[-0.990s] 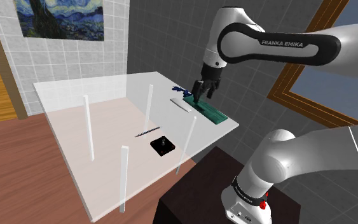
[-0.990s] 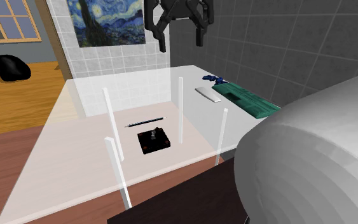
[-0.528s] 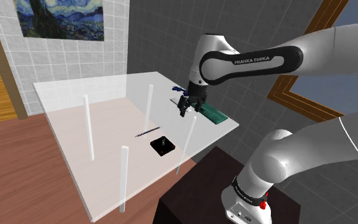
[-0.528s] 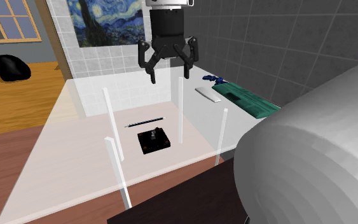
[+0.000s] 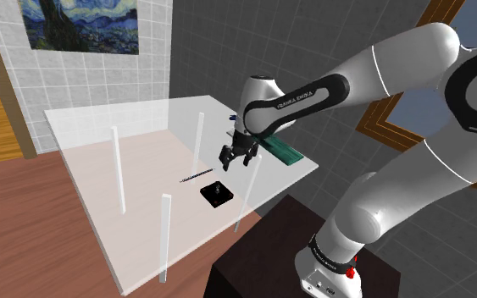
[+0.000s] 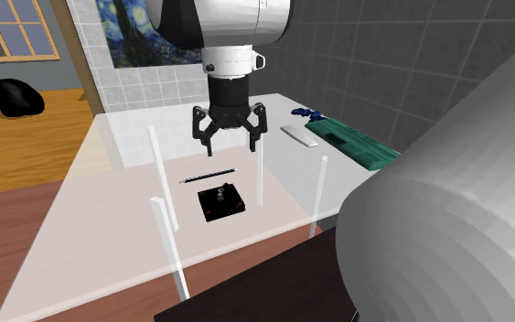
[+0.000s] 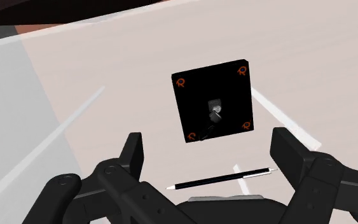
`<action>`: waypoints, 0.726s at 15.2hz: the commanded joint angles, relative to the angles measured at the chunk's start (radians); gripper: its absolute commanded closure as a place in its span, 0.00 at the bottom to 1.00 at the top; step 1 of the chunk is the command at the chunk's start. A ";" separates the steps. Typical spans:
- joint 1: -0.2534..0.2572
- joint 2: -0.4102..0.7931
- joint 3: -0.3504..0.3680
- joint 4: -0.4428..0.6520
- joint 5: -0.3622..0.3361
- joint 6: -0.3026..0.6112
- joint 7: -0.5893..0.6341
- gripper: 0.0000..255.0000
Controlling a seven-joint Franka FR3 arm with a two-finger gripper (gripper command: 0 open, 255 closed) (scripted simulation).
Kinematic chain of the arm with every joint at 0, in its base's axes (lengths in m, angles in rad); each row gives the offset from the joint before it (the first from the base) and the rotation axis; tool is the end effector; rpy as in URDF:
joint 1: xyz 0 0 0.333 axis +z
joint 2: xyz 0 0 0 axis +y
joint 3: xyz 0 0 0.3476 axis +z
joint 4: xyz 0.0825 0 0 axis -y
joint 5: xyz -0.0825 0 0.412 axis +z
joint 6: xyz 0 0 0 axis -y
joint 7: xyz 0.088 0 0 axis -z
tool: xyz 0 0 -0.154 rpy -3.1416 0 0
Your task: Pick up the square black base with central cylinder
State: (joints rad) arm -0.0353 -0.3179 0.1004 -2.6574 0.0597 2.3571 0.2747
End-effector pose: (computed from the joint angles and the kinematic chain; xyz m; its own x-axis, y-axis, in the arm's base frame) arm 0.4131 0.0269 0.3088 0.9672 -0.2535 0.0128 -0.2533 -0.9673 -0.0156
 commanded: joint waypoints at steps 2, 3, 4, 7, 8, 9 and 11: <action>0.003 0.137 0.012 0.012 0.018 0.130 0.034 0.00; 0.004 0.180 0.014 0.020 0.023 0.167 0.043 0.00; 0.005 0.224 0.016 0.030 0.028 0.203 0.052 0.00; 0.007 0.328 0.020 0.059 0.040 0.282 0.071 0.00; 0.008 0.343 0.020 0.058 0.040 0.297 0.071 0.00; 0.008 0.357 0.020 0.057 0.039 0.313 0.071 0.00; 0.008 0.387 0.019 0.056 0.037 0.343 0.071 0.00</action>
State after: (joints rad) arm -0.0286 0.0503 0.1187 -2.6009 0.0973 2.6800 0.3430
